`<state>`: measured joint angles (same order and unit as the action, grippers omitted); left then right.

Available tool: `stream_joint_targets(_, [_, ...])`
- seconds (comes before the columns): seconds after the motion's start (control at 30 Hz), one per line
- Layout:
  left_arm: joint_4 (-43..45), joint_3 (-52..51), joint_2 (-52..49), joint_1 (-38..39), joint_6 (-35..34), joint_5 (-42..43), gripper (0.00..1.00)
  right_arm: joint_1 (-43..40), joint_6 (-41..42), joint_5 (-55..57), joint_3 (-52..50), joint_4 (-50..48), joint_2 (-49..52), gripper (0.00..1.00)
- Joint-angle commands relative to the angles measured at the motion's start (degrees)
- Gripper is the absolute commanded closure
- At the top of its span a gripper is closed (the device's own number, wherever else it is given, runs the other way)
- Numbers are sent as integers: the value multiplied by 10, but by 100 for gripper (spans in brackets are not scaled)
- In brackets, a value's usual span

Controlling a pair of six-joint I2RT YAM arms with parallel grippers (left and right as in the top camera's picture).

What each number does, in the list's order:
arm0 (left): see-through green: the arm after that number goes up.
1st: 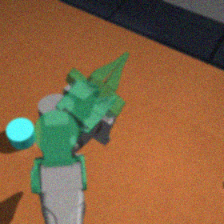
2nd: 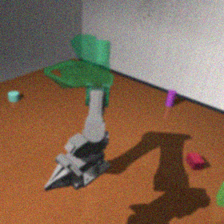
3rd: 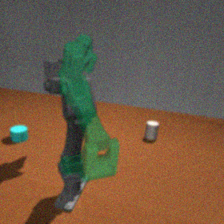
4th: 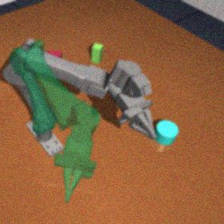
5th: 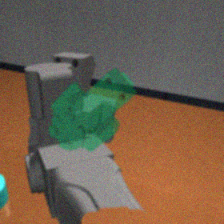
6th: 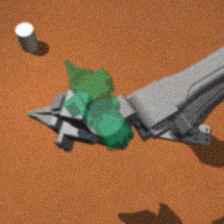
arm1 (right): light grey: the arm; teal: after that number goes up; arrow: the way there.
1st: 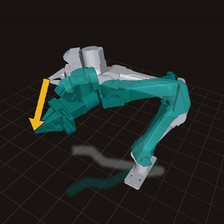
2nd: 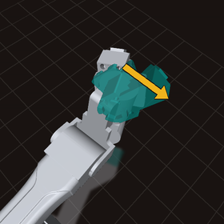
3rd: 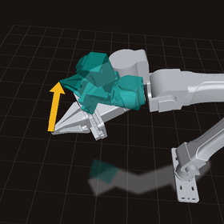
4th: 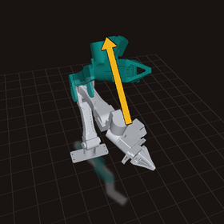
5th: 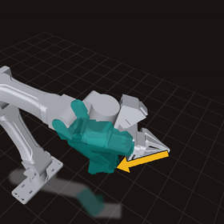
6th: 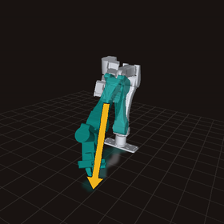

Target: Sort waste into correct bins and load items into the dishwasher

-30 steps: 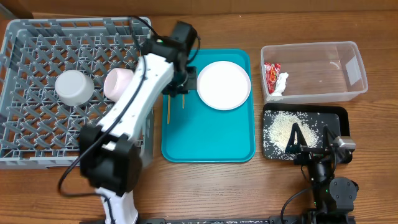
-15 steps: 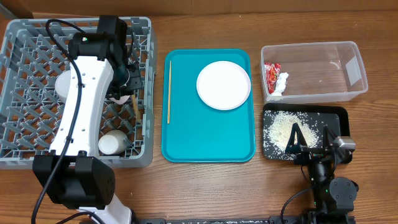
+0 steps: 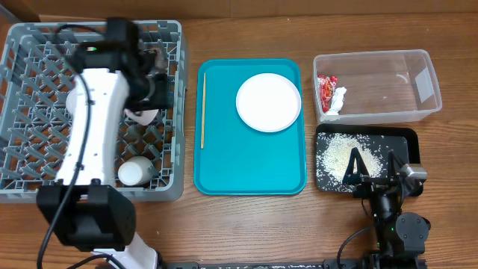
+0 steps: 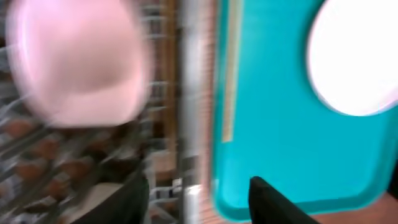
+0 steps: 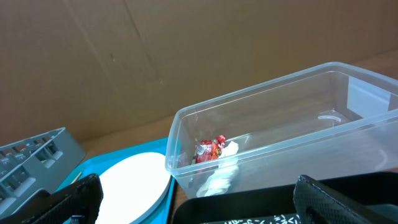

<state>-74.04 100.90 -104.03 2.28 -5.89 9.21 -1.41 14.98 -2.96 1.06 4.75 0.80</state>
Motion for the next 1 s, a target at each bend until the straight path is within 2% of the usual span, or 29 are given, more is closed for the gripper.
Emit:
stream_joint_targets(0.0, [54, -51, 6, 81, -115, -46, 40, -2, 0, 3, -6, -3, -6, 0])
stream_joint_targets(0.07, [125, -109, -2, 124, -125, -68, 41, -2, 0, 3, -6, -3, -6, 0])
stream_joint_targets(0.13, [185, -162, -19, 155, -157, -110, 47, -2, 0, 3, -6, -3, -6, 0])
stream_joint_targets(0.23, [228, -180, -48, 161, -195, -141, 56, -2, 0, 3, -6, -3, -6, 0])
stream_joint_targets(0.33, [272, -180, -77, 161, -181, -146, 57, -2, 0, 3, -6, -3, -6, 0])
stream_joint_targets(0.6, [295, -180, -172, 161, -165, -184, 58, -2, 0, 3, -6, -3, -6, 0])
stream_joint_targets(0.73, [302, -180, -181, 161, -124, -122, 69, -2, 0, 3, -6, -3, -6, 0])
stream_joint_targets(0.77, [308, -178, -181, 161, -101, -77, 75, -2, 0, 3, -6, -3, -6, 0])
stream_joint_targets(0.83, [302, -175, -181, 161, -91, -56, 93, -2, 0, 3, -6, -3, -6, 0])
stream_joint_targets(0.87, [296, -171, -181, 160, -91, -55, 96, -2, 0, 3, -6, -3, -6, 0])
stream_joint_targets(0.97, [254, -134, -176, 153, -100, -50, 96, -2, 0, 3, -6, -3, -6, 0])
